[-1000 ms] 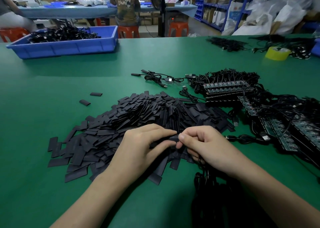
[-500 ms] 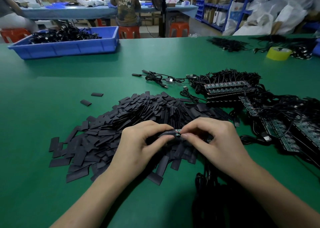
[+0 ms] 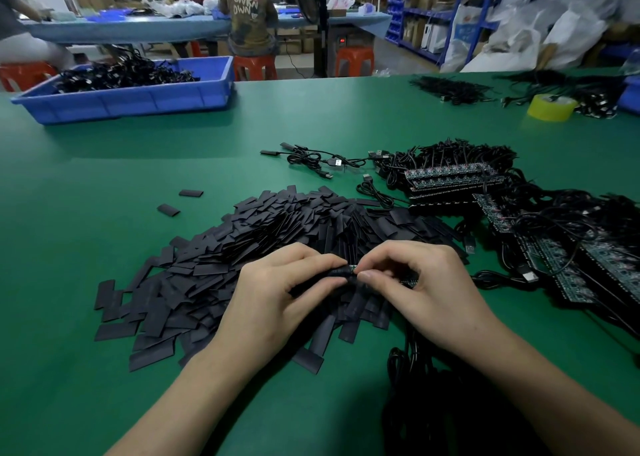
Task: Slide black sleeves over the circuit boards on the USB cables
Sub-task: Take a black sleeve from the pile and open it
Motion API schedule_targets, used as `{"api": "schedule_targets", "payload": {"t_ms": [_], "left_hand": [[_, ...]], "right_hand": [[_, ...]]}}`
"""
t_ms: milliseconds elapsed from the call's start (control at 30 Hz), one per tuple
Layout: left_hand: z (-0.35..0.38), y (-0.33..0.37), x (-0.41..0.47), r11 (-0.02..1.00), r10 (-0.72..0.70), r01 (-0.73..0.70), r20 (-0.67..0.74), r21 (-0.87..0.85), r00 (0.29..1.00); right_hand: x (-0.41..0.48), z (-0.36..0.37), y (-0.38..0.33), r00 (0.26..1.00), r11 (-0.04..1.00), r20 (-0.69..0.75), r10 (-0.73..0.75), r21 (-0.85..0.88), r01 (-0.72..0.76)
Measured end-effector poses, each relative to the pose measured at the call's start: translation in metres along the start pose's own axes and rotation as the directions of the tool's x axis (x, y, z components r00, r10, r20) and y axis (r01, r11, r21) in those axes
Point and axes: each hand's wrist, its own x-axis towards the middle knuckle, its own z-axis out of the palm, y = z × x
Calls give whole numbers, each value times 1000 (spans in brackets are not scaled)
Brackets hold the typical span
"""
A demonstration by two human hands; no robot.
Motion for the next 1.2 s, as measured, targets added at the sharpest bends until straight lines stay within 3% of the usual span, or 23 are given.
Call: {"api": "schedule_targets", "payload": {"t_ms": [400, 533, 867, 1200], "left_hand": [[3, 0, 1, 998, -24, 25, 24, -56, 999], [2, 3, 4, 988, -90, 86, -27, -125, 996], [1, 5, 2, 998, 15, -17, -21, -67, 1000], [3, 4, 0, 996, 79, -79, 16, -35, 997]], "right_hand": [[-2, 5, -1, 996, 994, 13, 90, 56, -90], [-1, 6, -2, 977, 949, -16, 214, 241, -204], [4, -2, -3, 904, 788, 271, 329, 449, -421], [3, 0, -2, 882, 768, 335, 332, 447, -458]]}}
